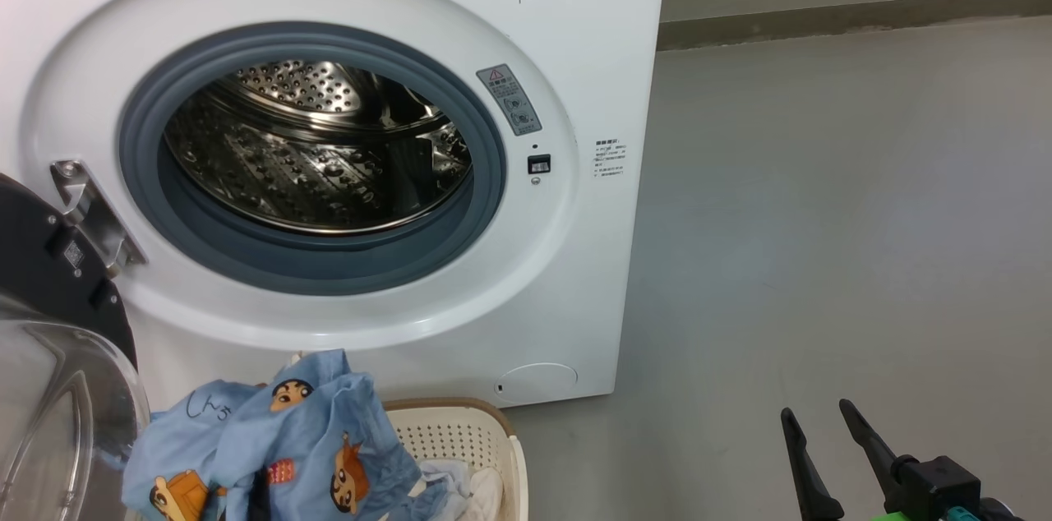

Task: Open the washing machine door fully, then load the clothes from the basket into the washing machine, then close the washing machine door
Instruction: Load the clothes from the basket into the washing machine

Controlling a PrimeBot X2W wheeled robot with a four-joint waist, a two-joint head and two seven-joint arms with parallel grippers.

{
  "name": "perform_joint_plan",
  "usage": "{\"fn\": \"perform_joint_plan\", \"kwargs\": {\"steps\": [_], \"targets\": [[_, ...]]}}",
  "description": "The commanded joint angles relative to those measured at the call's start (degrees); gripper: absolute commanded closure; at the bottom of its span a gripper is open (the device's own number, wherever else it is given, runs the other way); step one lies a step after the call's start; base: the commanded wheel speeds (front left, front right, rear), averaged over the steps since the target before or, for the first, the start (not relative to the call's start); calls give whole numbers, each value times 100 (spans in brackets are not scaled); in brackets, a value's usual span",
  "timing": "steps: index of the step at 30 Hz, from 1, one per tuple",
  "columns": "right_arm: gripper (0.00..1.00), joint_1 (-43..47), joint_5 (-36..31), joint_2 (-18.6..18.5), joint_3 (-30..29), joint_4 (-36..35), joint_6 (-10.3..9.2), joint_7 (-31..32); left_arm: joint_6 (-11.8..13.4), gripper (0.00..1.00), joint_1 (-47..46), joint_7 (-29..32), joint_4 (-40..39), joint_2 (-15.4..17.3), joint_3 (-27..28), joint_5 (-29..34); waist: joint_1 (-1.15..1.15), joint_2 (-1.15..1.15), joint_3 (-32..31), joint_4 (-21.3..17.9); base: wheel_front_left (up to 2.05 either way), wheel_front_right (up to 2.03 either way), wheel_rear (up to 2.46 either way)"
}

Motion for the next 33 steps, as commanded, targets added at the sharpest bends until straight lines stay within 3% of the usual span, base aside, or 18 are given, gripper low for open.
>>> {"fn": "perform_joint_plan", "kwargs": {"steps": [1,33], "targets": [[0,-103,-3,-37,141,-129,9,-27,-27,100,-112,-38,-128,-13,223,76,0,0,-1,1,0,0,0],[0,-102,8,-29,139,-140,9,-27,-46,100,-155,-38,-100,-76,212,98,0,0,14,23,0,0,0]]}}
